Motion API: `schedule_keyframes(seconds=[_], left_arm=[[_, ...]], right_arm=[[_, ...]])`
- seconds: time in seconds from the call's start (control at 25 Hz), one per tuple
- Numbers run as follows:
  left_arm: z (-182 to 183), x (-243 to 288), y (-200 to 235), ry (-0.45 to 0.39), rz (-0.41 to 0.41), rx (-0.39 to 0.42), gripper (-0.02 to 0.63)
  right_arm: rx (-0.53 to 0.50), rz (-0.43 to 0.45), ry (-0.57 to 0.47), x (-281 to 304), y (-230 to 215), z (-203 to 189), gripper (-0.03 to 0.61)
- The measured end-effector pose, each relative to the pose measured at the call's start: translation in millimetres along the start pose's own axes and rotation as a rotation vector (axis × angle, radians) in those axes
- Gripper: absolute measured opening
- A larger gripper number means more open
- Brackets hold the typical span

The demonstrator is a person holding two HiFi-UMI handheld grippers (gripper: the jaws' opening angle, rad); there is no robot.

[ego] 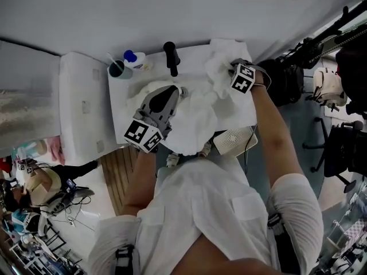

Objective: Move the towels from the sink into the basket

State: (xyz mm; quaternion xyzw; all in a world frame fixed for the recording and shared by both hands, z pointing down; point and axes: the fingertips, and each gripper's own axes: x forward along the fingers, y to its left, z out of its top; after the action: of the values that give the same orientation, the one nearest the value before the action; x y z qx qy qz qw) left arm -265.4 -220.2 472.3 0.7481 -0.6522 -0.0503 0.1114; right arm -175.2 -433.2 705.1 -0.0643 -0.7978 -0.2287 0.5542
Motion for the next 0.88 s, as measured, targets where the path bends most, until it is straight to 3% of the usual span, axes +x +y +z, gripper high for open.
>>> schedule_keyframes(seconds=[0.12,0.36,0.88], left_arm=[[3,-1,1,-0.009,0.001,0.010,0.026],[11,-11,8,-0.028,0.004,0.011,0.026],[39,-30,6,-0.104,-0.051,0.014,0.026]], right_arm=[[0.002,-0.053,0.012,-1,2,0,0.066],[0.083,-0.131,-0.059,-33,9,4,0.057],[0.323,-0.556,-0.236,-158,13,-1,0.057]])
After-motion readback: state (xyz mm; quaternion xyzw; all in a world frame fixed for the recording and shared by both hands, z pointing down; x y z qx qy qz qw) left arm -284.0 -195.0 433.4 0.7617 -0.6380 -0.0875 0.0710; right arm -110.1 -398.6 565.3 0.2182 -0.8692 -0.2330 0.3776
